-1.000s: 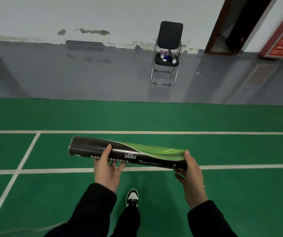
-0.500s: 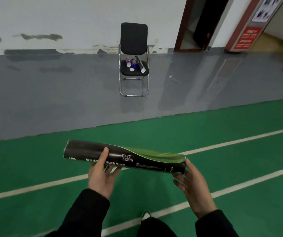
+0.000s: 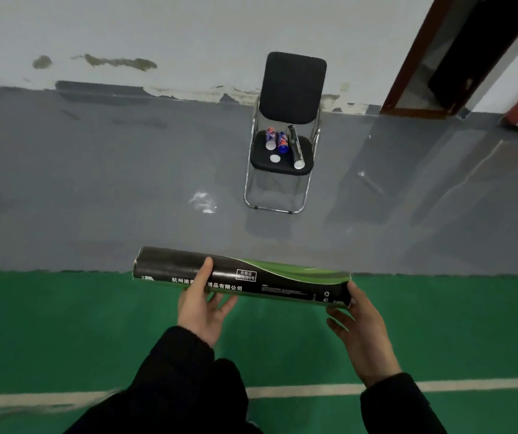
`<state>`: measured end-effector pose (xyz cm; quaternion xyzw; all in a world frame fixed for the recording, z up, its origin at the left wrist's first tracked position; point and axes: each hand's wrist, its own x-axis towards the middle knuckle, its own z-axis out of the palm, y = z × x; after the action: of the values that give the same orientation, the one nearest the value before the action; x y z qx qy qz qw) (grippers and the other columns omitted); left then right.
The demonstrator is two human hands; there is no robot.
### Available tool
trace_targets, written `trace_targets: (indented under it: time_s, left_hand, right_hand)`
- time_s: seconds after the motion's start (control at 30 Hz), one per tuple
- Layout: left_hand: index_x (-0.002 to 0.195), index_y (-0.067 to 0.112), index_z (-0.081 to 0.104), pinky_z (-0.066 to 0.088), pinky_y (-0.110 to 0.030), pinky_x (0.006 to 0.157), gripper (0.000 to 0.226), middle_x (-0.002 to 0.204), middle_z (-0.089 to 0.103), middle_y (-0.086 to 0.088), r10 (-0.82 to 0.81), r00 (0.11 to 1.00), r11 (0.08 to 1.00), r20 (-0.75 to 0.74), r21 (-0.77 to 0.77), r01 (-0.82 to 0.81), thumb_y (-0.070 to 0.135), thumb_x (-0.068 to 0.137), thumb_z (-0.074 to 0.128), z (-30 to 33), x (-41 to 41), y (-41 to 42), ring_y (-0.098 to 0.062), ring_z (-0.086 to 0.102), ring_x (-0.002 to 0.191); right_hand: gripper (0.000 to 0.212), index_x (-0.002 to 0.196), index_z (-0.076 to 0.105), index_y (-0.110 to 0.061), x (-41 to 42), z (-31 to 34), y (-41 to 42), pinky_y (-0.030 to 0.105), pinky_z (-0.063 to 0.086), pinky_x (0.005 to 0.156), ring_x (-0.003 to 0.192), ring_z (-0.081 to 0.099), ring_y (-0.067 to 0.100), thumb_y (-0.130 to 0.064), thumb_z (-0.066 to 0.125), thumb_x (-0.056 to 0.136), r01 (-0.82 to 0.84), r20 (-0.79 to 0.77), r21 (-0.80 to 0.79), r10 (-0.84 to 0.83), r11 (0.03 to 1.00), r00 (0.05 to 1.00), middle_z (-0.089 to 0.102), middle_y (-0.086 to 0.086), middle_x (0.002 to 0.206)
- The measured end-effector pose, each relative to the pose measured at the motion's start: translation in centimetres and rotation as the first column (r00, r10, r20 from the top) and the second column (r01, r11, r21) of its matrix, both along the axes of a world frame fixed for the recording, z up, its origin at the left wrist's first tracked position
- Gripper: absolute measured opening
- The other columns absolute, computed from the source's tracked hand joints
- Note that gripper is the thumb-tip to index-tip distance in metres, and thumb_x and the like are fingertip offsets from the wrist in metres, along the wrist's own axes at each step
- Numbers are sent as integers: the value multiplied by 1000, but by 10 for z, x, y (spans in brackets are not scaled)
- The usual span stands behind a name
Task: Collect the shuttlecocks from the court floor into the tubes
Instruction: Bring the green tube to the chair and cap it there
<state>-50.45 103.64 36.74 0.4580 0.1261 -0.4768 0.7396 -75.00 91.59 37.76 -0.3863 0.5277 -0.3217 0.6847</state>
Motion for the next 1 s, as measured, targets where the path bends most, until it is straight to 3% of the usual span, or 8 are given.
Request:
trace_targets:
  time_s: [0.17,0.3,0.4,0.57,0.7,0.83,1.0]
  left_hand:
    - [146,17,50,61,-50,90,100,143,55,-16,36,999,999,14,40,-37,43,58,92,-23,62,-134,-36,57,126]
    - [135,16,56,55,-52,100,73,126,68,-15,37,999,999,7,31,-37,34,70,83,-32,122,-255,-32,62,120]
    - [132,17,57,53,-54,102,67,123,68,-14,22,1000,998,-5,61,-21,34,72,81,-26,167,-342,-30,61,119]
    - [133,23,58,55,-54,99,59,134,61,-14,49,999,993,-23,110,-47,34,80,83,-22,229,-460,-33,55,127]
    - [132,22,59,57,-51,97,52,128,67,-9,120,993,983,-2,137,-119,30,86,80,-32,273,-553,-28,61,121]
    - [120,26,61,56,-48,96,39,121,74,-5,165,968,962,190,185,-200,23,86,80,-63,320,-649,-23,70,115]
    - [120,19,59,55,-39,91,43,118,73,-7,6,879,930,478,320,-181,11,84,82,-111,376,-756,-23,72,108]
  right_hand:
    - [30,114,70,-19,65,-28,-142,43,52,82,93,69,29,-41,59,97,-18,-5,100,19,995,1000,68,8,105]
    - [37,125,68,-19,123,-47,-255,42,55,84,104,71,31,-40,62,96,-5,1,174,5,985,1000,69,9,123]
    - [44,135,61,-17,165,-43,-335,40,56,83,108,70,31,-40,61,98,14,12,200,-16,980,1000,64,13,135]
    - [40,137,55,-18,226,-25,-453,44,57,93,112,68,31,-35,58,101,15,-6,212,-14,977,1000,63,11,132]
    - [31,130,58,-18,271,-41,-554,41,58,86,108,68,31,-31,59,102,12,-92,210,8,978,996,63,9,127]
    - [12,109,62,-13,329,-87,-671,34,54,72,86,64,25,-21,59,101,-31,-171,211,68,977,983,61,7,108]
    - [5,103,61,-13,410,-172,-801,29,45,59,63,57,18,-16,59,100,-137,-244,299,215,944,946,60,9,95]
